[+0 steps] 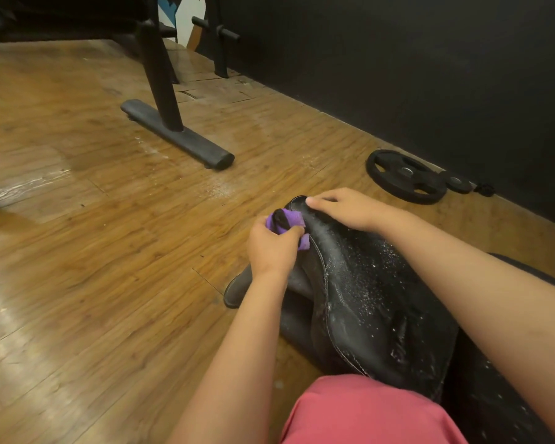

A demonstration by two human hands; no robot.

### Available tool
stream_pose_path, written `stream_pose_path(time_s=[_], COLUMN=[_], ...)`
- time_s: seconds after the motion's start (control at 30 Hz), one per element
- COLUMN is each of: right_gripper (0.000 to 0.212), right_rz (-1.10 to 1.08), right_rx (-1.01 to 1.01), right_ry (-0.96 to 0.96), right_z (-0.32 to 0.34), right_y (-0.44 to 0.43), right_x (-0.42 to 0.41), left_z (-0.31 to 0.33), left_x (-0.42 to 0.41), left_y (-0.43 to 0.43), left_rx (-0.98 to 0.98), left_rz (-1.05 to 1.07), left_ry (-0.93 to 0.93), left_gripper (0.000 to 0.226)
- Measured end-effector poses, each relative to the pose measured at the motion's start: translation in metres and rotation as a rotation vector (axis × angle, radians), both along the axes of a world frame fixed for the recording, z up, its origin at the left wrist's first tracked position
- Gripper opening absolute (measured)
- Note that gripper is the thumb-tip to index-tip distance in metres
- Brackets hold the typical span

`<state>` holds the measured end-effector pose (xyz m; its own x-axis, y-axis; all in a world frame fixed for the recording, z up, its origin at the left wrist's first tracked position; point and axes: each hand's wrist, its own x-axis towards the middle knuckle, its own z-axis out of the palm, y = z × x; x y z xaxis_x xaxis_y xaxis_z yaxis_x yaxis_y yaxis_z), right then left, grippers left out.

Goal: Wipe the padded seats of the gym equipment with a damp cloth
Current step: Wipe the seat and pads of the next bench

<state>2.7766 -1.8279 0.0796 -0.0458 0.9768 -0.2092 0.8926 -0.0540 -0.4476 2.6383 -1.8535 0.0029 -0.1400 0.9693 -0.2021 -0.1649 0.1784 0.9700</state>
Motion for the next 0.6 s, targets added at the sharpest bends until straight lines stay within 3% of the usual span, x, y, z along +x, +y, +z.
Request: stream_pose_path(time_s=[0.13, 0.27, 0.6], right_gripper=[0.059, 0.077, 0.074], right_rz=[0.033, 0.029, 0.061], right_rx=[-0.018, -0.048, 0.013], right_ry=[-0.16, -0.214, -0.256], right_z=[0.001, 0.0, -0.006], right_y=[-0.008, -0.008, -0.006], right_x=[0.01, 0.012, 0.013], left_z=[-0.022, -0.035, 0.003], left_x=[-0.003, -0.002, 0.009], left_y=[-0.012, -0.02, -0.006], left_rx=[-0.131, -0.245, 0.036], left_rz=[-0.005, -0.077, 0.033], left_ry=[0.07, -0.032, 0.085], left_gripper=[0.024, 0.039, 0.016])
